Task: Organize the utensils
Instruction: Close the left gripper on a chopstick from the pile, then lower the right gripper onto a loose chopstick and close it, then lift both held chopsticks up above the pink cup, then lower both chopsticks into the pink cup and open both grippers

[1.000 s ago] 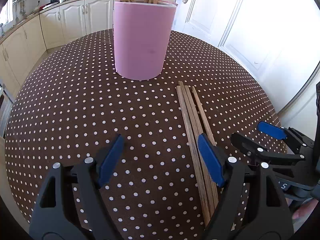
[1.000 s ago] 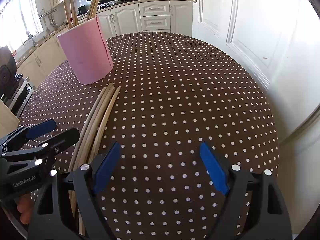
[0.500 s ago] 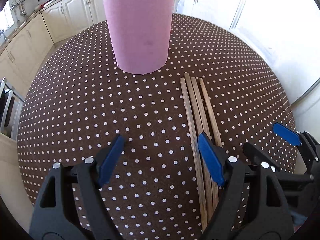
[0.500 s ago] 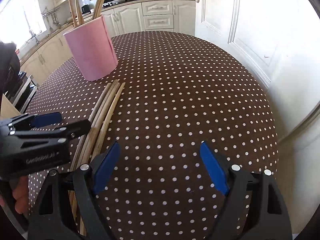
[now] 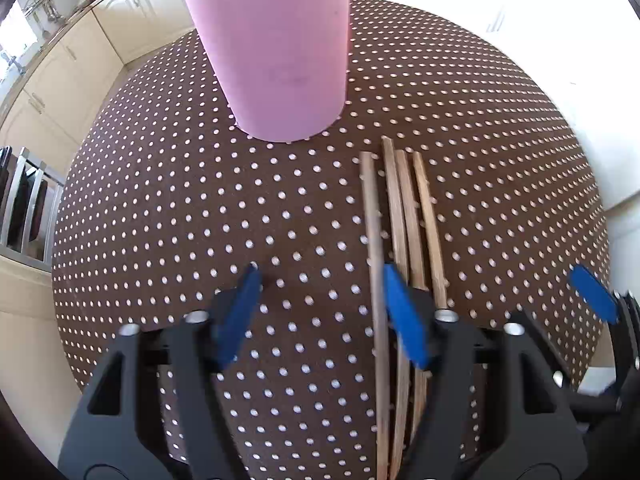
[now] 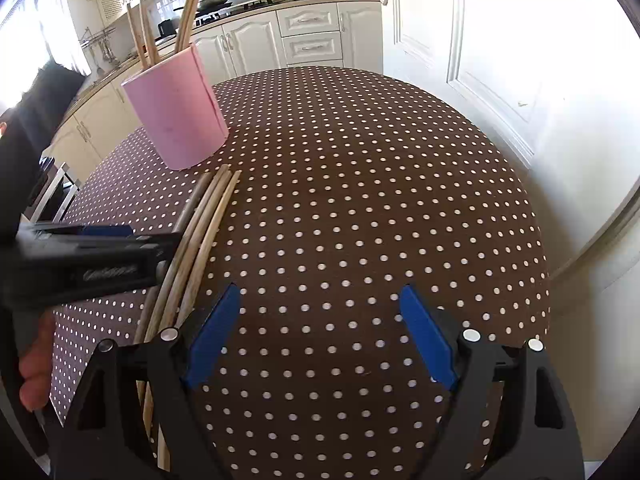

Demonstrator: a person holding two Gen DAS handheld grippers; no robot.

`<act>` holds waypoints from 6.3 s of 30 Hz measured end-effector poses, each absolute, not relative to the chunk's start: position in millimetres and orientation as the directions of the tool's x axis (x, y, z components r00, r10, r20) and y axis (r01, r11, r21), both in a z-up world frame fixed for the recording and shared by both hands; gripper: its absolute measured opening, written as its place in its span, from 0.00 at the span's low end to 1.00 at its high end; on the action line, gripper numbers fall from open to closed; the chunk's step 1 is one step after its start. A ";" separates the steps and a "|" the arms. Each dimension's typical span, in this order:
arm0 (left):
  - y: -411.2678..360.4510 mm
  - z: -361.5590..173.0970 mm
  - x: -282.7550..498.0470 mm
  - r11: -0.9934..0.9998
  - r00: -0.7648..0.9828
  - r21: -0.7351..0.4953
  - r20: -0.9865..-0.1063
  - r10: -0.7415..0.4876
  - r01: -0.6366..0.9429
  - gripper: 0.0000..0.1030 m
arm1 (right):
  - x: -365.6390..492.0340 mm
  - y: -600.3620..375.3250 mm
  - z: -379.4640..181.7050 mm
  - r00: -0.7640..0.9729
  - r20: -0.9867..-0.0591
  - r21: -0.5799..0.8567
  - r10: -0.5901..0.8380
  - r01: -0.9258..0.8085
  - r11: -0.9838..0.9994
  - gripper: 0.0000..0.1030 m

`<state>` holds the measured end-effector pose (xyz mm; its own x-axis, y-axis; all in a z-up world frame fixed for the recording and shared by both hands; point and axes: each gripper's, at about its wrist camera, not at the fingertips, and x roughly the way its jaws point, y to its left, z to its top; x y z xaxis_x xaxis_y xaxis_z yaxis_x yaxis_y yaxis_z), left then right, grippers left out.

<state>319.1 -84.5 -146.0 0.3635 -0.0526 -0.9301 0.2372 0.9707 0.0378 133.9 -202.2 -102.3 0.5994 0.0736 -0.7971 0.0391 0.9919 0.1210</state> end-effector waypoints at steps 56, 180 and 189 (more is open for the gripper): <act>-94.8 -146.0 342.8 0.956 0.184 -0.101 -0.971 -0.156 0.276 0.07 | 192.7 -137.4 -102.3 0.243 -0.967 0.029 0.069 -0.164 0.986 0.17; -8.0 74.2 369.1 0.984 0.827 -0.148 -0.538 -0.164 0.099 0.06 | 298.0 -153.5 55.0 0.954 -0.102 0.331 0.280 -0.233 0.914 0.04; -2.1 55.9 374.3 0.981 0.804 -0.162 -0.567 -0.180 0.106 0.06 | 310.2 -144.9 33.6 0.943 -0.121 0.357 0.310 -0.250 0.900 0.04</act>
